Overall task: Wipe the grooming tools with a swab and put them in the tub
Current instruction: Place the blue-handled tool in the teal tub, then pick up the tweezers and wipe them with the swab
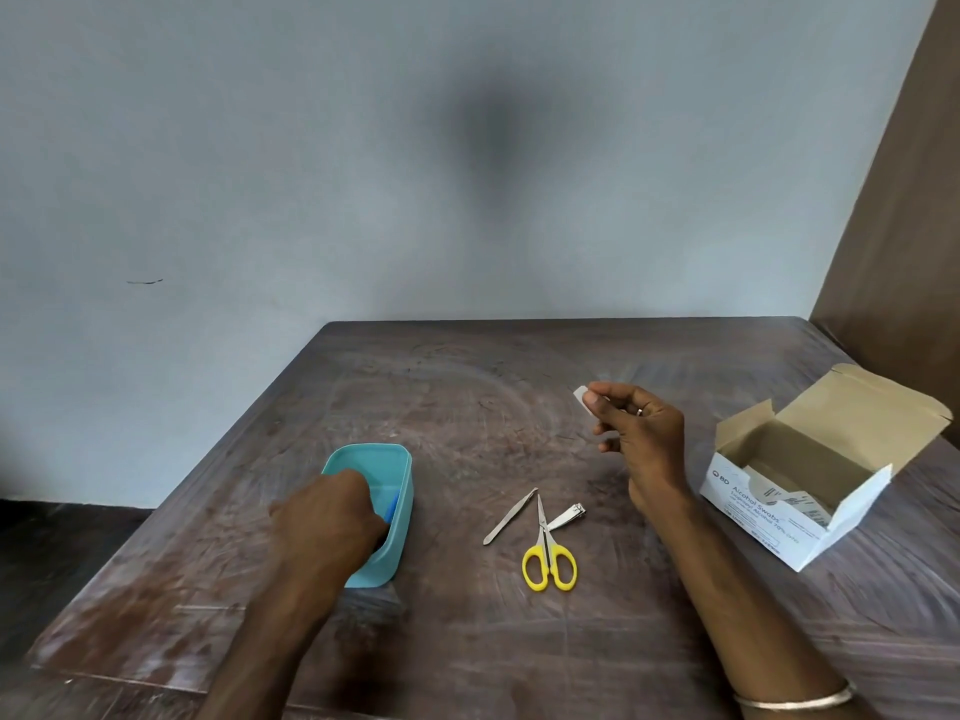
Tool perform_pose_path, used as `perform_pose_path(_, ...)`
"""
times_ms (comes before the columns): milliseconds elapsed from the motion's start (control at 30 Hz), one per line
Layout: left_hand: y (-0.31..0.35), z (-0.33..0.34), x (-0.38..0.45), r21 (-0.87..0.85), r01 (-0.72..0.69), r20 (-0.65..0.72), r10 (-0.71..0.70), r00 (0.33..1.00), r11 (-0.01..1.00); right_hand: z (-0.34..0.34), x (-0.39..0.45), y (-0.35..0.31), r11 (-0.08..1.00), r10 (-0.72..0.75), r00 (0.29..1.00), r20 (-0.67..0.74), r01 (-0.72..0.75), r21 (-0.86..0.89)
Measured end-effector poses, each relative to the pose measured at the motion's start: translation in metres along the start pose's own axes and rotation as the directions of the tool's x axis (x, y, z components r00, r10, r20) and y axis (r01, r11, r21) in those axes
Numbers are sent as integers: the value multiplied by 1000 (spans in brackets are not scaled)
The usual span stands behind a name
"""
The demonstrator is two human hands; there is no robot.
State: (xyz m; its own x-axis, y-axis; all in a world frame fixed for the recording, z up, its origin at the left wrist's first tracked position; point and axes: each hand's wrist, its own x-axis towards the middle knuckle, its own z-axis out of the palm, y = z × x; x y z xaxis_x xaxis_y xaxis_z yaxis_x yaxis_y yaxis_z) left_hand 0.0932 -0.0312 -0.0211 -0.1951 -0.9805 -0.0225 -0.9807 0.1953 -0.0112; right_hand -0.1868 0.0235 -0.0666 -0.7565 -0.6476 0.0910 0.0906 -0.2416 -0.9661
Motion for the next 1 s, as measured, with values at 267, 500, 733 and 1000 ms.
perform_pose_path(267, 1, 6, 14, -42, -34, 15, 34, 999, 999, 0, -1, -1, 1000, -8, 1000, 7, 8, -12)
perform_pose_path(500, 4, 2, 19, 3, -40, 56, 39, 998, 999, -1, -1, -1, 1000, -11, 1000, 10, 11, -22)
perform_pose_path(733, 7, -18, 10, -7, -34, -77, 34, 996, 999, -1, -1, 0, 998, -35, 999, 32, 36, -46)
perform_pose_path(1000, 40, -33, -17, -120, -213, -508, 124, 852, 970, -2, -1, 1, 999, -37, 997, 63, 39, -30)
